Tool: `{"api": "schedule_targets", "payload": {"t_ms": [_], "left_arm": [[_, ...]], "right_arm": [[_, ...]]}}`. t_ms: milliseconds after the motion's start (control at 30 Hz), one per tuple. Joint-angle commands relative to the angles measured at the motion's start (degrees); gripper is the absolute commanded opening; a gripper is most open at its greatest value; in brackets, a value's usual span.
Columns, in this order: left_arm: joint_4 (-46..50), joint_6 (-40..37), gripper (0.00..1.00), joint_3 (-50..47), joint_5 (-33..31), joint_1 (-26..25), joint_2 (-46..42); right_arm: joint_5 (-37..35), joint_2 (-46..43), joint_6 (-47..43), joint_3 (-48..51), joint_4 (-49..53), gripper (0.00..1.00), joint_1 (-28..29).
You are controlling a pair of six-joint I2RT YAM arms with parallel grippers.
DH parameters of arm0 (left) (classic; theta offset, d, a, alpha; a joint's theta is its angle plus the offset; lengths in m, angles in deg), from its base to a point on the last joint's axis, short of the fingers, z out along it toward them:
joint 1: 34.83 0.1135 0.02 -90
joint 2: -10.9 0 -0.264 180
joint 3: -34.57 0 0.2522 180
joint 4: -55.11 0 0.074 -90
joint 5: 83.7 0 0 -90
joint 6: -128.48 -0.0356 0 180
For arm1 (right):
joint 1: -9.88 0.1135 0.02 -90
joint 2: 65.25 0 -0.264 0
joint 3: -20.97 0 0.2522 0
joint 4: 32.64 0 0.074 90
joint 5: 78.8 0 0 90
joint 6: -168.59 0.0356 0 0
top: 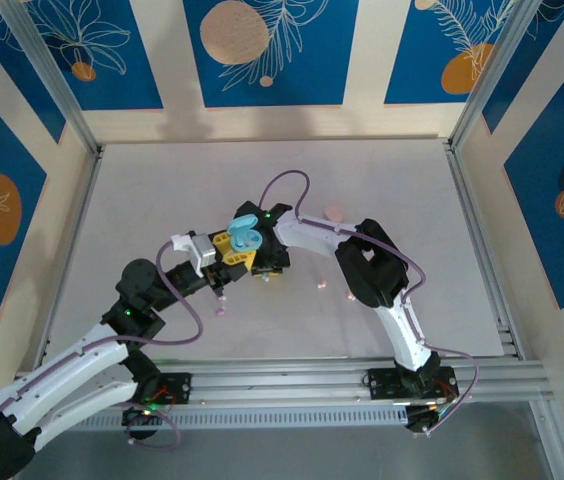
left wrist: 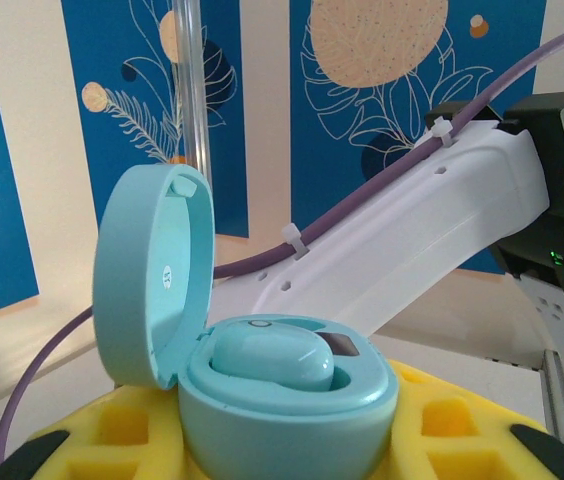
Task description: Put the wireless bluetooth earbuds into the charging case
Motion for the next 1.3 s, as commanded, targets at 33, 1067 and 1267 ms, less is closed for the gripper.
{"api": "schedule_targets", "payload": {"t_ms": [33,1067,1267], "left_arm": [[-1.8,0.0,0.23,1.5,-0.7,-0.3,0.2],[-1.9,0.2,0.23,1.7,-0.4,-0.3,0.3],[-1.9,0.2,0.23,1.7,-0.4,-0.2,0.3]], "right_arm": [[-2.3,2.0,0.1,-2.4,3.3,0.28,0.2],[-1.0,2.1,-1.6,-3.5,3.7,0.27,1.5],[-1.4,2.7,-2.2,-3.7,4.3,0.25,1.5]]}}
